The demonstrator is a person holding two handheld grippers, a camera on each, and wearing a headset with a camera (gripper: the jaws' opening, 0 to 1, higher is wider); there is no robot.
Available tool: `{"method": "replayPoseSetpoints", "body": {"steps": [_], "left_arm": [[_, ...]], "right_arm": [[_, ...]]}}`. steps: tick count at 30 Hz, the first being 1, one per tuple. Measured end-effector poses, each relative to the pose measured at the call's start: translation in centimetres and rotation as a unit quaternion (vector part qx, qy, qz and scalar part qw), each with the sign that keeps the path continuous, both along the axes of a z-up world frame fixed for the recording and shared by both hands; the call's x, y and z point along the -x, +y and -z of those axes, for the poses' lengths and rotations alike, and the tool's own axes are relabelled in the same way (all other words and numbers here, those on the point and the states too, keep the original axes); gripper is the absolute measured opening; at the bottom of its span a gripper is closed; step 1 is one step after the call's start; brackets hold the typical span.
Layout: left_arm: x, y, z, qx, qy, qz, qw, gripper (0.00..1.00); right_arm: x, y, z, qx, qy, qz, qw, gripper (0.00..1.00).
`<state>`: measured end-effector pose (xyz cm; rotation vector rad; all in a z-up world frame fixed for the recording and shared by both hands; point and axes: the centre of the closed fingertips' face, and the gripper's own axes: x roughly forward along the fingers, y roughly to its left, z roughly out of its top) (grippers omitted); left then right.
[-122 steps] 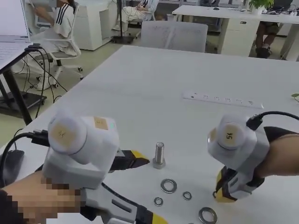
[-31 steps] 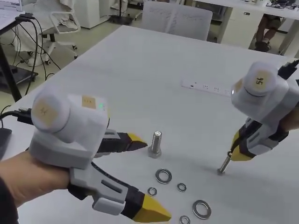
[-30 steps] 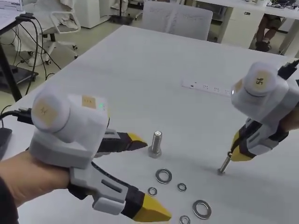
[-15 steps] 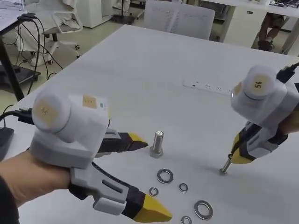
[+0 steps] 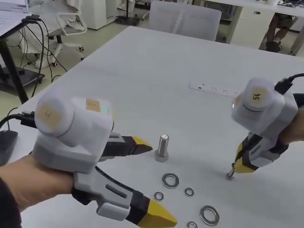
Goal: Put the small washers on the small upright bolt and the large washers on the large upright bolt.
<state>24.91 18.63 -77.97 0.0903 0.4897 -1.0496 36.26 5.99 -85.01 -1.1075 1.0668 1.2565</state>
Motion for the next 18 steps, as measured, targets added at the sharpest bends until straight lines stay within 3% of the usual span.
{"method": "replayPoseSetpoints", "body": {"steps": [18], "left_arm": [[0.0, 0.1, 0.0, -0.001, 0.001, -0.005, 1.0000, 0.87]], "right_arm": [[0.3, -0.2, 2.3, 0.010, 0.006, 0.001, 0.9999, 0.14]]}}
